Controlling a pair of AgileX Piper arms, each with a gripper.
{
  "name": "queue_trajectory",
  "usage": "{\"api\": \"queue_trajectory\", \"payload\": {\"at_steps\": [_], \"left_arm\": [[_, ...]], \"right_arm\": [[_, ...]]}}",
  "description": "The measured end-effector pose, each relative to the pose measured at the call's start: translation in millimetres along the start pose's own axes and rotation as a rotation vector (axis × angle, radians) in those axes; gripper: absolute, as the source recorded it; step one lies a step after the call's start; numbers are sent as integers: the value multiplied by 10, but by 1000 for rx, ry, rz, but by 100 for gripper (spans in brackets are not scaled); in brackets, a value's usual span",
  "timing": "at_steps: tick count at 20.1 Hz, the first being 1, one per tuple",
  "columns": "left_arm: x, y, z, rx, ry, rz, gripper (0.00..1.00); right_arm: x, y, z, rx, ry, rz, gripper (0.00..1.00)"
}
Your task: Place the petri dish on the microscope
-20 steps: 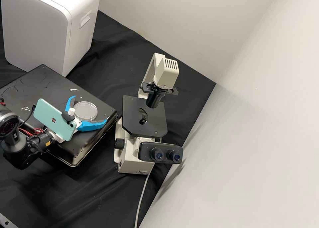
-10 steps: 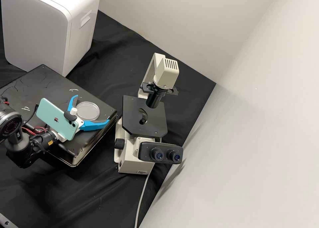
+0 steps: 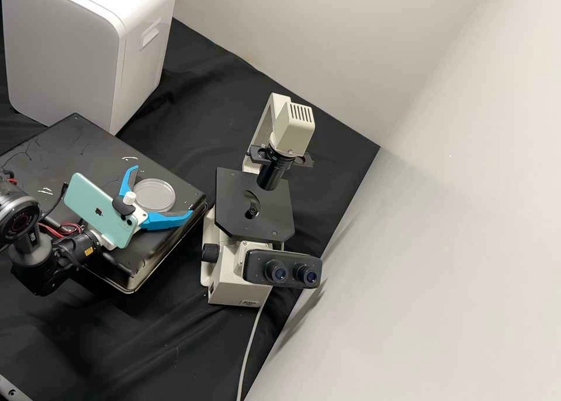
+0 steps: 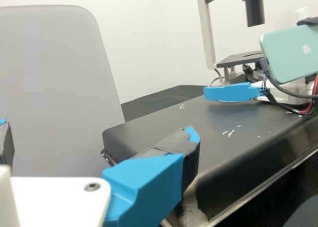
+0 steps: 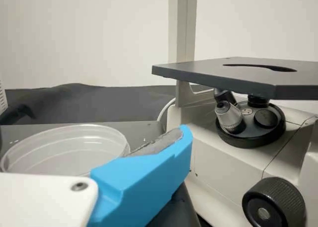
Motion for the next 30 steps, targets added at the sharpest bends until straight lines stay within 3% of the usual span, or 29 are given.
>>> {"api": "queue_trajectory", "payload": {"at_steps": [10, 17, 30], "left_arm": [[0, 0, 0, 0, 0, 0, 100], [0, 0, 0, 0, 0, 0, 100], [-1, 3, -1, -1, 0, 1, 100]], "right_arm": [[2, 32, 26, 53, 2, -2, 0], [2, 36, 30, 54, 0, 0, 0], [1, 54, 33, 89, -8, 17, 0]]}}
